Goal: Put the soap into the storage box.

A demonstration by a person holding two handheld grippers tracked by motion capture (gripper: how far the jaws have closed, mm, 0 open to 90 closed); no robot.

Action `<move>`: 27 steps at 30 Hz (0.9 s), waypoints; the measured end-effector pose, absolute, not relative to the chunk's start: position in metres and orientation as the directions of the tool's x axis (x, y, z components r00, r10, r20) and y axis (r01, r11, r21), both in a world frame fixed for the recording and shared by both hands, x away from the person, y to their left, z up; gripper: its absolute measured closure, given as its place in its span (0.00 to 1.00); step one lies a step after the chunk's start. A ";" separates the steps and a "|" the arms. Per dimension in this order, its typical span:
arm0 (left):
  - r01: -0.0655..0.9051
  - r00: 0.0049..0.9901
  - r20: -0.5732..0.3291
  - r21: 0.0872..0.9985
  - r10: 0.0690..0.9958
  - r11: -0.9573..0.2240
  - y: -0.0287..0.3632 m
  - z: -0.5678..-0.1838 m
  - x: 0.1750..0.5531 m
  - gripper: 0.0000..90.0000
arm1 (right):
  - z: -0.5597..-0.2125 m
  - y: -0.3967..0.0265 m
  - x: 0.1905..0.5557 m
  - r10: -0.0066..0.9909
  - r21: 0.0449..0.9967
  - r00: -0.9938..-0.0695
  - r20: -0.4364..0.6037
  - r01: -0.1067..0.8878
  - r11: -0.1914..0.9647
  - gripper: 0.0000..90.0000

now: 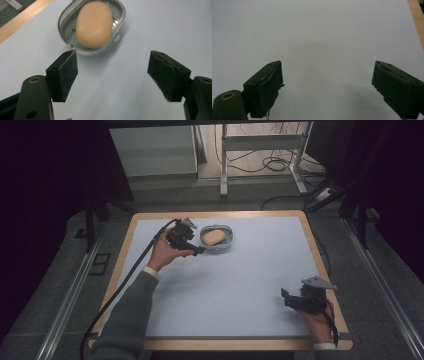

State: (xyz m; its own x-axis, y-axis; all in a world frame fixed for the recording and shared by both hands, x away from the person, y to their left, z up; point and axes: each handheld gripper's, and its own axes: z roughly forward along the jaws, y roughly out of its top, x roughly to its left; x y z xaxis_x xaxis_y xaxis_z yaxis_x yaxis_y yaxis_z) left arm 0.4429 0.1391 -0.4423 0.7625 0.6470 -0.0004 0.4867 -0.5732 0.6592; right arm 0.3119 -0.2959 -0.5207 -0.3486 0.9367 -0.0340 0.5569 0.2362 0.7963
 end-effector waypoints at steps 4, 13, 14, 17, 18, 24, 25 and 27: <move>0.487 0.751 0.001 0.674 0.660 -0.556 0.159 -0.445 0.417 0.27 | -0.521 -0.295 0.312 0.937 0.795 -0.349 -0.033 0.559 0.236 0.11; 0.535 0.688 -0.017 0.687 0.725 -0.492 0.199 -0.474 0.363 0.23 | -0.520 -0.292 0.312 0.933 0.798 -0.357 -0.035 0.552 0.241 0.11; 0.539 0.681 -0.023 0.692 0.732 -0.480 0.204 -0.477 0.357 0.23 | -0.520 -0.292 0.312 0.934 0.799 -0.357 -0.036 0.551 0.241 0.11; 0.559 0.659 -0.046 0.698 0.751 -0.447 0.216 -0.486 0.342 0.23 | -0.520 -0.292 0.312 0.932 0.799 -0.359 -0.037 0.549 0.243 0.11; 0.566 0.651 -0.050 0.697 0.757 -0.440 0.219 -0.489 0.338 0.22 | -0.520 -0.291 0.312 0.932 0.800 -0.360 -0.037 0.549 0.243 0.11; 0.592 0.624 -0.082 0.699 0.777 -0.402 0.234 -0.501 0.326 0.22 | -0.519 -0.290 0.313 0.930 0.801 -0.365 -0.037 0.546 0.246 0.11; 0.596 0.622 -0.088 0.698 0.778 -0.398 0.235 -0.502 0.324 0.22 | -0.519 -0.290 0.313 0.930 0.801 -0.365 -0.037 0.546 0.246 0.11; 0.601 0.619 -0.090 0.694 0.780 -0.396 0.237 -0.505 0.323 0.22 | -0.520 -0.291 0.314 0.930 0.801 -0.365 -0.037 0.545 0.246 0.11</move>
State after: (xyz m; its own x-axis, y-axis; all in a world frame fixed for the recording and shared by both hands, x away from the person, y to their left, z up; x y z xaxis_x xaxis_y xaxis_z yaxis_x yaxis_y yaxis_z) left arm 0.3226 0.2374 -0.5047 0.6190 0.7802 -0.0903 0.6009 -0.3964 0.6942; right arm 0.3136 -0.2906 -0.5199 -0.3649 0.9303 -0.0372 0.5454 0.2460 0.8013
